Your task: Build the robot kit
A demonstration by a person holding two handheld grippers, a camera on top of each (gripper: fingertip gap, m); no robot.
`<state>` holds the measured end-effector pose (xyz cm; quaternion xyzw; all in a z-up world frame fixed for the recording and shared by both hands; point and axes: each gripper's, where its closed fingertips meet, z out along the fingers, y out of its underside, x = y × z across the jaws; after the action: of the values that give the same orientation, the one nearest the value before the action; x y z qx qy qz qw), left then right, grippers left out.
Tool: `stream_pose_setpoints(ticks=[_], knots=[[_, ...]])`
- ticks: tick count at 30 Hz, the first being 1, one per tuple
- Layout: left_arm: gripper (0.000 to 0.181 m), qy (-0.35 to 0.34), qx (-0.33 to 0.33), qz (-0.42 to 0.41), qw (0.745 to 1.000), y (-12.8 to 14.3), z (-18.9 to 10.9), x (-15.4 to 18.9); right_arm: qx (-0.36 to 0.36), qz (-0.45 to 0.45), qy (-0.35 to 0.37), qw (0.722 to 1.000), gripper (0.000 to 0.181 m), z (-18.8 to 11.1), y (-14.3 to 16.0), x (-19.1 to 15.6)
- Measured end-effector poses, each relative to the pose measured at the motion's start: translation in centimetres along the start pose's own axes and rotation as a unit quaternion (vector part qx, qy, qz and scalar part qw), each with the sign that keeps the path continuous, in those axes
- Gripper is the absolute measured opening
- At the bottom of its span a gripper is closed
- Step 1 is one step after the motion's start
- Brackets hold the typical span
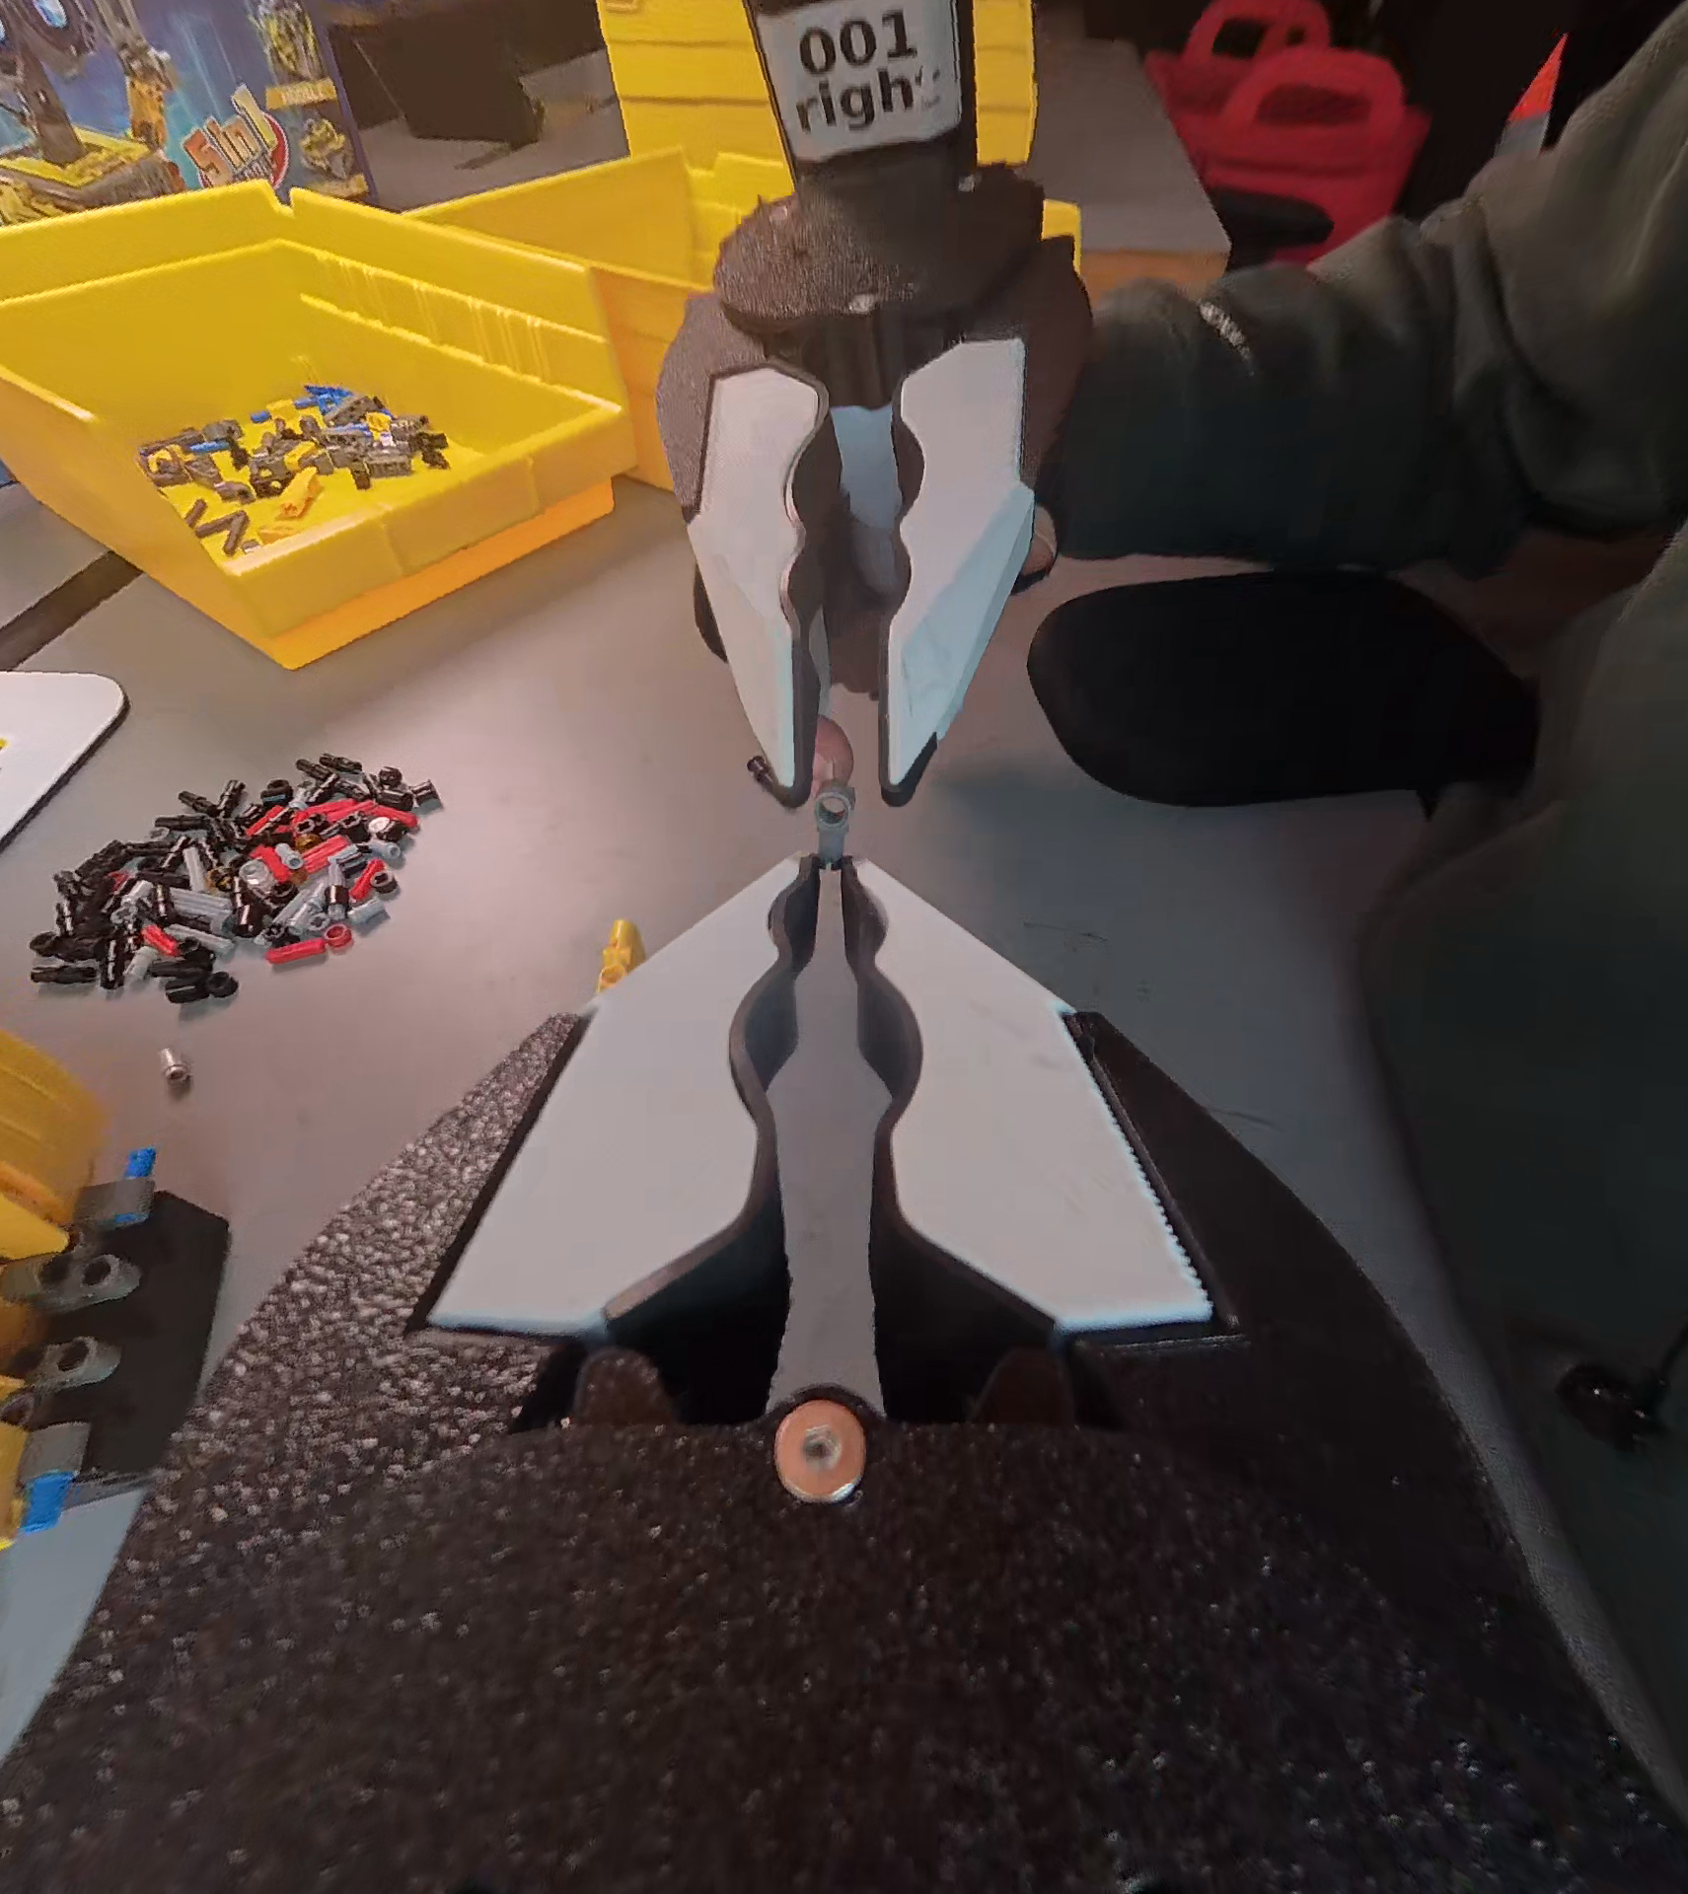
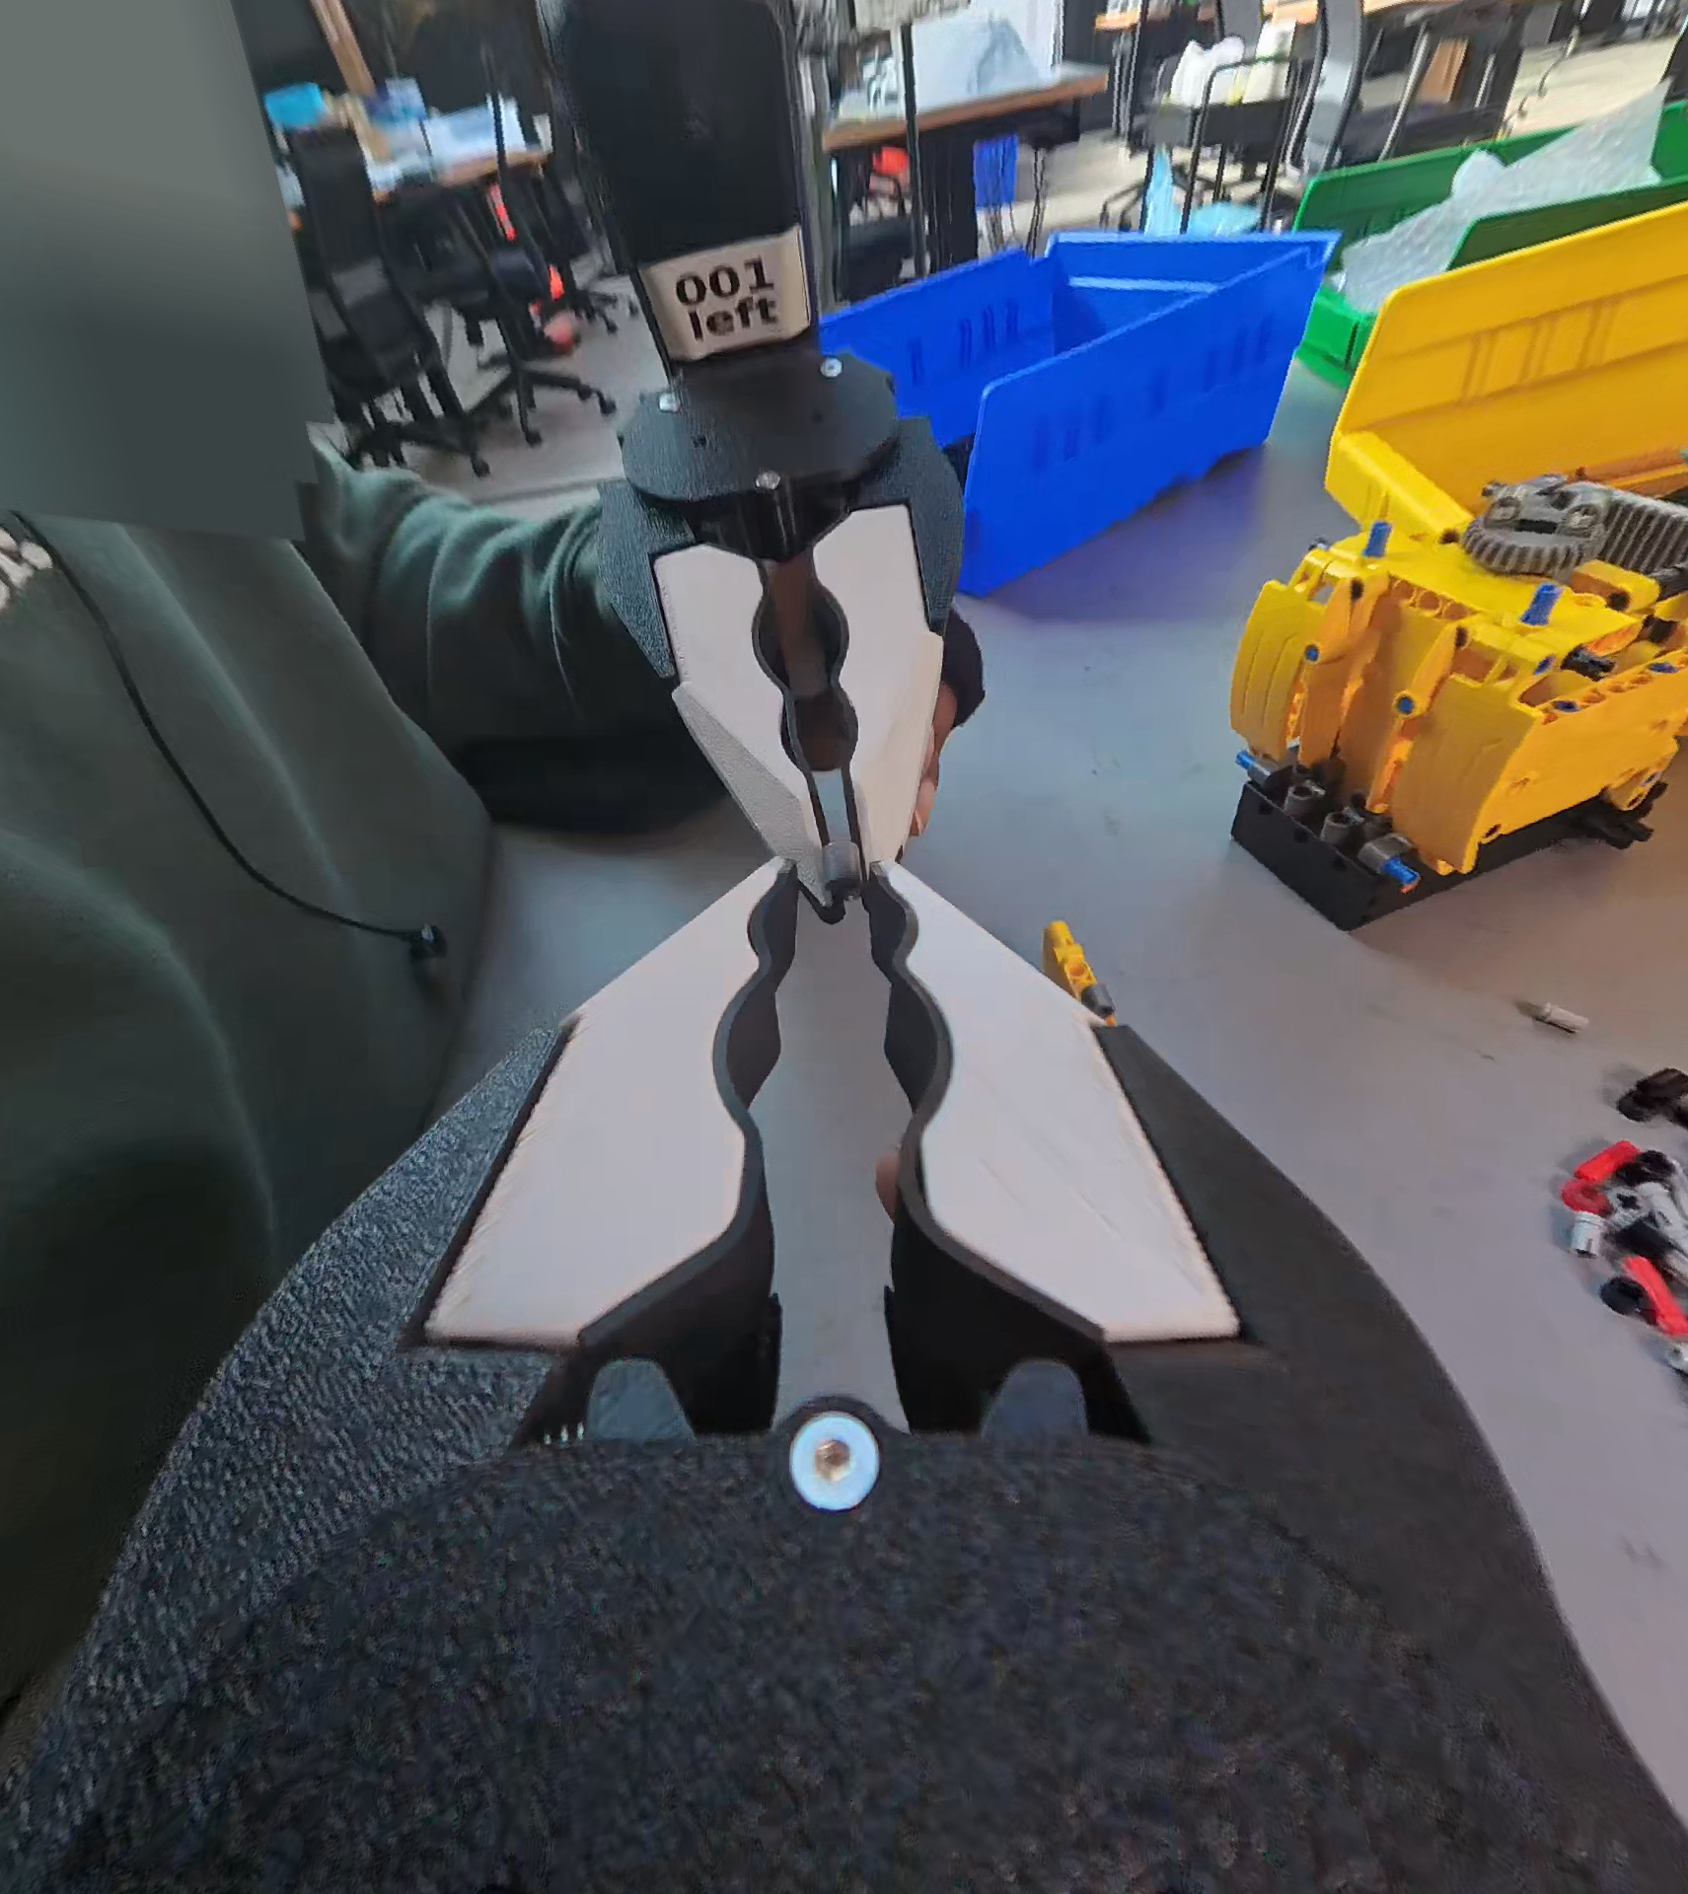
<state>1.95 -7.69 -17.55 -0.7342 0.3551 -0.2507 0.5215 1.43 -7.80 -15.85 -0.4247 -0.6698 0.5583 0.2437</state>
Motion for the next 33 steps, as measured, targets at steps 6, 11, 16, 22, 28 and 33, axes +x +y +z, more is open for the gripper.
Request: stream_pose_setpoints(ticks=[6, 11, 16, 22, 28, 33], knots=[[0.003, -0.002, -0.042, 0.020, 0.999, 1.6, 0.7, 0.1, -0.099, -0.052, 0.005, 0.994, 0.007, 0.4, 1.8, 0.3], [0.003, 0.000, -0.049, 0.021, 0.999, 1.9, 0.8, 0.1, -0.127, -0.064, 0.000, 0.990, 0.008, 0.5, 2.4, 0.3], [0.003, 0.001, -0.055, 0.022, 0.998, 2.2, 0.9, 0.2, -0.140, -0.069, -0.007, 0.988, 0.008, 0.8, 2.7, 0.3], [0.003, 0.002, -0.058, 0.021, 0.998, 2.3, 0.9, 0.2, -0.149, -0.074, -0.010, 0.986, 0.007, 1.0, 2.9, 0.3], [0.003, 0.001, -0.061, 0.020, 0.998, 2.4, 0.9, 0.1, -0.152, -0.077, -0.009, 0.985, 0.008, 1.0, 2.7, 0.4], [0.003, 0.000, -0.061, 0.020, 0.998, 2.4, 0.9, 0.1, -0.156, -0.081, -0.008, 0.984, 0.007, 1.1, 2.7, 0.4]])
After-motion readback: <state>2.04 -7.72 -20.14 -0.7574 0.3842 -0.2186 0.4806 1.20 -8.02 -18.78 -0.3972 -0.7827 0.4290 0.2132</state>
